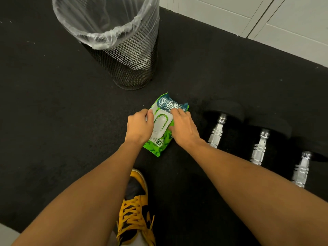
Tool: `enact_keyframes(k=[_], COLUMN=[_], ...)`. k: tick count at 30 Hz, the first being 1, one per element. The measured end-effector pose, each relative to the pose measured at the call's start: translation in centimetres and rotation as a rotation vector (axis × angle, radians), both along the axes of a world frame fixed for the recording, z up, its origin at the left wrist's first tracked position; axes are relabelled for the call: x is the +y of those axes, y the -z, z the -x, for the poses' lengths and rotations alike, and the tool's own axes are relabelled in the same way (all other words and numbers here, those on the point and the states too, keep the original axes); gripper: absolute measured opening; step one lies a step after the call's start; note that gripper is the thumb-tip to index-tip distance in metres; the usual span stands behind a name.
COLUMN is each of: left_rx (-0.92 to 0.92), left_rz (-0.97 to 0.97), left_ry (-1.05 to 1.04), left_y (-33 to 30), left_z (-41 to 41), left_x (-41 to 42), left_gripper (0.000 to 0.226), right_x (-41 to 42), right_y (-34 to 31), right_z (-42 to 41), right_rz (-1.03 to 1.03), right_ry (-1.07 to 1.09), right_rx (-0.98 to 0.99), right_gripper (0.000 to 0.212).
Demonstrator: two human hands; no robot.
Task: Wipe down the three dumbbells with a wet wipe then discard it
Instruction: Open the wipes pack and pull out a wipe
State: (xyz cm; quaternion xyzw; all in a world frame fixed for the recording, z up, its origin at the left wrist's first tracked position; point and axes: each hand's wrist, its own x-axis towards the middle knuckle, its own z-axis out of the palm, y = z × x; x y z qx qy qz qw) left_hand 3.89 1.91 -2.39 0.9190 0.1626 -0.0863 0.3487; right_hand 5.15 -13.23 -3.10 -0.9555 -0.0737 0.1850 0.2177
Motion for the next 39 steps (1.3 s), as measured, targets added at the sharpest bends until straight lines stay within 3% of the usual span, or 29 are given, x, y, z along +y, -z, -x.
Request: enact_keyframes(k=[8, 17, 22, 23, 29, 32, 36, 39], left_rx=[0.063, 0.126, 0.093, 0.070, -0.087, -0.054, -0.026, 0.033], left_rz=[0.166, 0.191, 0.228, 0.244, 0.066, 0.021, 0.155, 0.176], left_ry=[-0.226, -0.317, -0.356, -0.362, -0.022, 0.108, 0.048, 0.020], left_y=[-0.2, 0.4, 0.8, 0.7, 0.3, 0.4, 0.7, 0.8], left_z=[-1.0, -1.6, -0.7, -0.5, 1.7, 1.9, 1.5, 1.3], left_x=[0.8, 1.5, 1.6, 1.6, 1.2, 1.1, 1.2, 1.6], left_gripper=[0.048, 0.048, 0.022, 0.026, 0.039, 0.028, 0.016, 0.027], right_x=[-0.1, 2.3, 3.0, 3.1, 4.1, 4.9, 5.9, 5.9], right_y=[-0.6, -0.8, -0.9, -1.0, -1.9, -2.2, -2.3, -2.0], right_z=[-1.0, -1.6, -1.5, -1.4, 0.5, 2.2, 4.3, 5.4], right_rz=[0.011, 0.059, 0.012, -0.014, -0.152, -0.173, -0.161, -0.172], right_ry=[-0.048, 0.015, 0.076, 0.087, 0.137, 0.106, 0.121, 0.152], right_rx=[0.054, 0.057, 0.033, 0.028, 0.041, 0.060, 0.071, 0.067], right_gripper=[0.042, 0.029, 0.016, 0.015, 0.012, 0.012, 0.015, 0.015])
